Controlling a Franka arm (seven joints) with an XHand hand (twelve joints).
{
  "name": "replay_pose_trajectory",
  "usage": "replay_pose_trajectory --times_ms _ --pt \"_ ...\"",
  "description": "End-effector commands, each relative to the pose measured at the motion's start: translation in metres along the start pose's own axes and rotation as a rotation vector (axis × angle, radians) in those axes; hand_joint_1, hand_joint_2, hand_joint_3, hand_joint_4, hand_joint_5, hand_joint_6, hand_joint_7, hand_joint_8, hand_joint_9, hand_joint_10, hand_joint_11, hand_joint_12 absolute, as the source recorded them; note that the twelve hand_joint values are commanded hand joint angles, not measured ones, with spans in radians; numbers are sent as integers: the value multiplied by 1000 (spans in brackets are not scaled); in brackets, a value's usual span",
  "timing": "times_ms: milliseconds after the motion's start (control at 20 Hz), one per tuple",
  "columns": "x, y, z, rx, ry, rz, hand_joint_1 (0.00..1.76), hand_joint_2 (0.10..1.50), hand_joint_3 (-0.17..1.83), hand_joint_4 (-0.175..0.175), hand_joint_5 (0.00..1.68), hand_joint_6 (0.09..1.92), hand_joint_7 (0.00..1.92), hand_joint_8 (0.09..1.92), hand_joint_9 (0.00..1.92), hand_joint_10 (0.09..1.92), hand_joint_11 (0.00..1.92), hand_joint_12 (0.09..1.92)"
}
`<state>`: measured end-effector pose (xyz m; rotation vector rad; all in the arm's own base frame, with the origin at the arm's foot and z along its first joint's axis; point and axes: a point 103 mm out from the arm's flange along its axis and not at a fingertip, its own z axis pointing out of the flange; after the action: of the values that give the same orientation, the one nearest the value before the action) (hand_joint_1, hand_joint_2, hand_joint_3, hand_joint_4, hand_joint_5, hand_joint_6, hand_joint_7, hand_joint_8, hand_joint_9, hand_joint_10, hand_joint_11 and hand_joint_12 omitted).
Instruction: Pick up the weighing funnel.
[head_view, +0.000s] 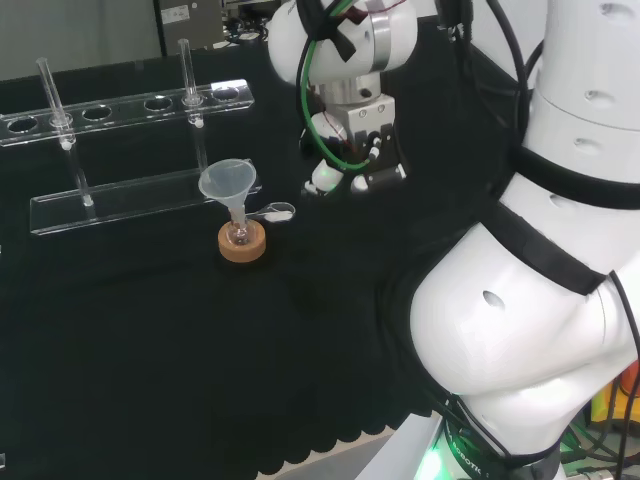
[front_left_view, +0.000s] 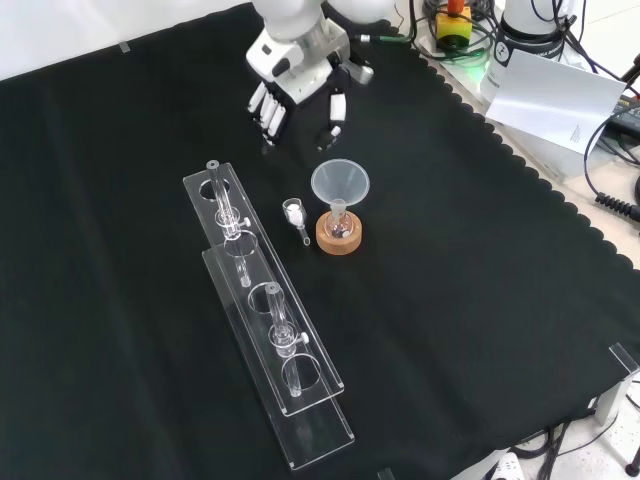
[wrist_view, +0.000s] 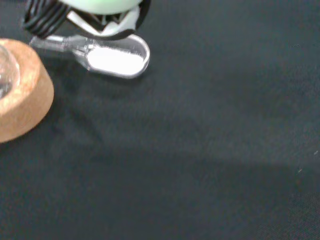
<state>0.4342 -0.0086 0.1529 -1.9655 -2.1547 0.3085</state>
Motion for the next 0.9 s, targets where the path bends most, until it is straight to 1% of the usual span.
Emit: replay_pose_trajectory --times_ms 50,250,500,750,900 --pt "17 17 27 26 31 -17 906 609 664 -52 615 234 607 714 774 539 414 1298" --pt "22 25 38 37 39 -21 903 609 665 -53 578 294 596 729 769 547 411 1300" --pt "28 35 45 23 35 -8 899 608 668 -56 541 348 591 733 764 555 407 1303" --pt "30 45 45 -9 24 6 894 609 669 -62 520 354 581 732 760 557 406 1302" --pt "27 50 43 -10 32 17 891 609 669 -63 513 357 576 734 758 559 405 1302"
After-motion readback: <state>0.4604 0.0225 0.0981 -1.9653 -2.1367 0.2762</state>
